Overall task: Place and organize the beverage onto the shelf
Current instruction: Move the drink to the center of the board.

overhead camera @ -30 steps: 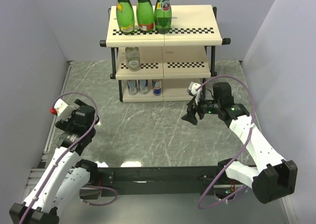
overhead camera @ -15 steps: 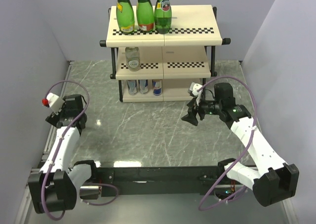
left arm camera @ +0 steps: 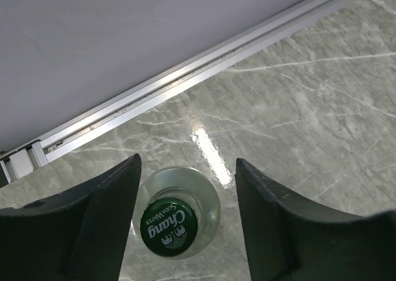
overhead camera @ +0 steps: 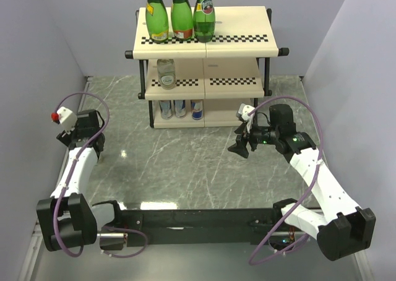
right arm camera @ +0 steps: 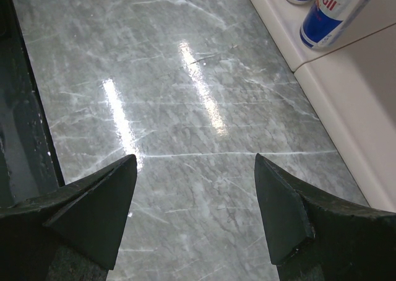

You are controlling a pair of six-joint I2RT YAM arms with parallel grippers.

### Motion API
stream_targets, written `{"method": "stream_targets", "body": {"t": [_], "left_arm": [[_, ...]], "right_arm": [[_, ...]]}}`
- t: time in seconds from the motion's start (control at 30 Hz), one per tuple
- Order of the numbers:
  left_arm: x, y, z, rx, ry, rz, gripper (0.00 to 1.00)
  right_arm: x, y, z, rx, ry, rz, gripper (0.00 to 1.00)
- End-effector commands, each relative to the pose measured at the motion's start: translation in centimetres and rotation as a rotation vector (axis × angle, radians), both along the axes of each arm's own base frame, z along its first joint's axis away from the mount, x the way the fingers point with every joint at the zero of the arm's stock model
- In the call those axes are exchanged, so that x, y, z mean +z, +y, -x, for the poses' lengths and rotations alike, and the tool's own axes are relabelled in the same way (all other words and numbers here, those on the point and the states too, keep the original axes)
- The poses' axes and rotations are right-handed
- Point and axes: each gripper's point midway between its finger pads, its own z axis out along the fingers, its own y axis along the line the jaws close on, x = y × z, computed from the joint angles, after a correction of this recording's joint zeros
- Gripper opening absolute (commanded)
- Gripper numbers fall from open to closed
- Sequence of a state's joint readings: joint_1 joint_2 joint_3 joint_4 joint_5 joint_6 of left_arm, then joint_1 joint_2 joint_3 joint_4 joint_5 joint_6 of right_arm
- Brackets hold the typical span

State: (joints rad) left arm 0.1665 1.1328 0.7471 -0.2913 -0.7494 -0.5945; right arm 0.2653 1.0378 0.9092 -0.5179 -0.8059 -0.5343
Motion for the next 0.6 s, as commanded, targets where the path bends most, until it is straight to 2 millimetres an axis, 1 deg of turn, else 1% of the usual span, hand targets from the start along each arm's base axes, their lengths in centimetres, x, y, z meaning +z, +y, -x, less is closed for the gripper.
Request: {"method": "stream_targets", "body": {"t": [0.0, 0.1, 0.2, 0.23, 0.3, 0.33, 0.37, 0.4, 0.43, 0.47, 0.53, 0.57], "left_arm": [[1.6, -0.1, -1.3, -0.031, -0.055, 0.006, 0.67], [1.7, -0.4, -1.4, -0.046, -0.058, 0.013, 0.63], [1.7, -0.4, -1.4, -0.053, -0.056, 0.009, 0.51], [1.6, -0.4, -1.4, -0.054, -0.053, 0.010, 0.44], [1.5, -0.6, -1.5, -0.069, -0.048, 0.018, 0.35], [1.7, -0.7, -1.7, -0.079, -0.050, 0.019, 0.27], [1.9, -1.1, -2.0, -0.106, -0.058, 0.029, 0.23], [2.1, -1.2, -2.2, -0.127, -0.057, 0.026, 0.16], [2.4, -1.6, -2.5, -0.153, -0.067, 0.035, 0.05], [3.0, -1.9, -2.7, -0.178, -0.089, 0.041, 0.01], [3.5, -3.4, -3.5, -0.271, -0.117, 0.075, 0.01], [4.2, -3.9, -3.5, -0.301, -0.146, 0.081, 0.00]], "right_arm": [[2.1, 0.1, -0.3, 0.010, -0.066, -0.019, 0.82], [2.0, 0.0, -0.3, 0.009, -0.064, -0.018, 0.83], [2.0, 0.1, -0.3, 0.010, -0.060, -0.017, 0.83], [2.0, 0.1, -0.4, 0.009, -0.061, -0.019, 0.82], [1.9, 0.0, -0.3, 0.009, -0.060, -0.018, 0.83], [2.0, 0.0, -0.3, 0.008, -0.061, -0.019, 0.83], [2.0, 0.0, -0.4, 0.007, -0.063, -0.017, 0.83], [2.0, 0.0, -0.3, 0.009, -0.063, -0.017, 0.82], [2.0, 0.0, -0.3, 0.010, -0.063, -0.018, 0.82], [2.0, 0.0, -0.3, 0.012, -0.064, -0.018, 0.83], [2.0, 0.0, -0.3, 0.011, -0.063, -0.017, 0.83], [2.0, 0.0, -0.3, 0.012, -0.062, -0.018, 0.82]]}}
